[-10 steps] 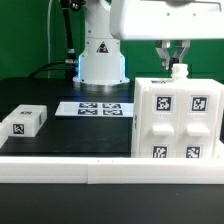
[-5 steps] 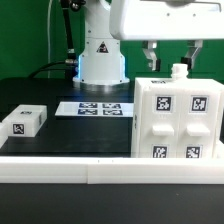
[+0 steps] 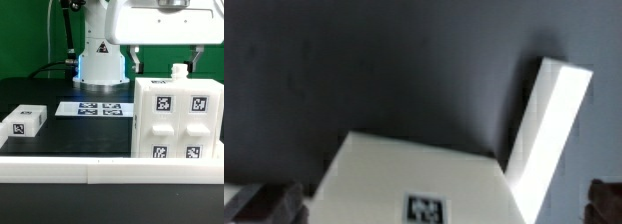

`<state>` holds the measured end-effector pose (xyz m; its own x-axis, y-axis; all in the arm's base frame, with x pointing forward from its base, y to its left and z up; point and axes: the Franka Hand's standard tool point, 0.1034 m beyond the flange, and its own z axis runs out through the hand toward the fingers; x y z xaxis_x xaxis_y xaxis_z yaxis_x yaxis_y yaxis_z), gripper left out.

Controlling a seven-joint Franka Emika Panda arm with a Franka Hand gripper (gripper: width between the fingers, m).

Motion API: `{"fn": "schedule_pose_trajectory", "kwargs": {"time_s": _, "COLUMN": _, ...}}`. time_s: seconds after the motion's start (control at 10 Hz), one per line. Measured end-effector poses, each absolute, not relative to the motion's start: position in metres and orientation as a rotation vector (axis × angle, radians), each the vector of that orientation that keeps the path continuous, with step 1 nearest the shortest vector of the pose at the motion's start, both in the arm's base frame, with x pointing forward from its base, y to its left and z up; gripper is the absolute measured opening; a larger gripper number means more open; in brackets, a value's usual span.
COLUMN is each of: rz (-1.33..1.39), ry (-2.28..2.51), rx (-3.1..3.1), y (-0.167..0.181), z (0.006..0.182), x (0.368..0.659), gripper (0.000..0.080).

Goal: Assemble cabinet

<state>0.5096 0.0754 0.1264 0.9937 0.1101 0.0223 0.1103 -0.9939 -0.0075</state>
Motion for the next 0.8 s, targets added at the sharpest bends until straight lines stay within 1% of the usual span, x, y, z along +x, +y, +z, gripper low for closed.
{"fn": "schedule_pose_trajectory", "kwargs": {"time_s": 0.2, "rz": -0.019, "ry": -0.100, "rx": -3.125, "y": 0.074, "z": 0.113, "x": 0.491, "gripper": 0.0797}}
{"fn": "schedule_pose_trajectory", "kwargs": {"time_s": 0.6, "rz": -0.011, "ry": -0.124, "rx": -3.124, "y": 0.069, "z": 0.112, "x": 0.491, "gripper": 0.0797}}
{"fn": "schedule_pose_trajectory", "kwargs": {"time_s": 0.8, "rz": 0.003, "ry": -0.173, "rx": -3.129, "y": 0.041, "z": 0.108, "x": 0.488, "gripper": 0.0797}}
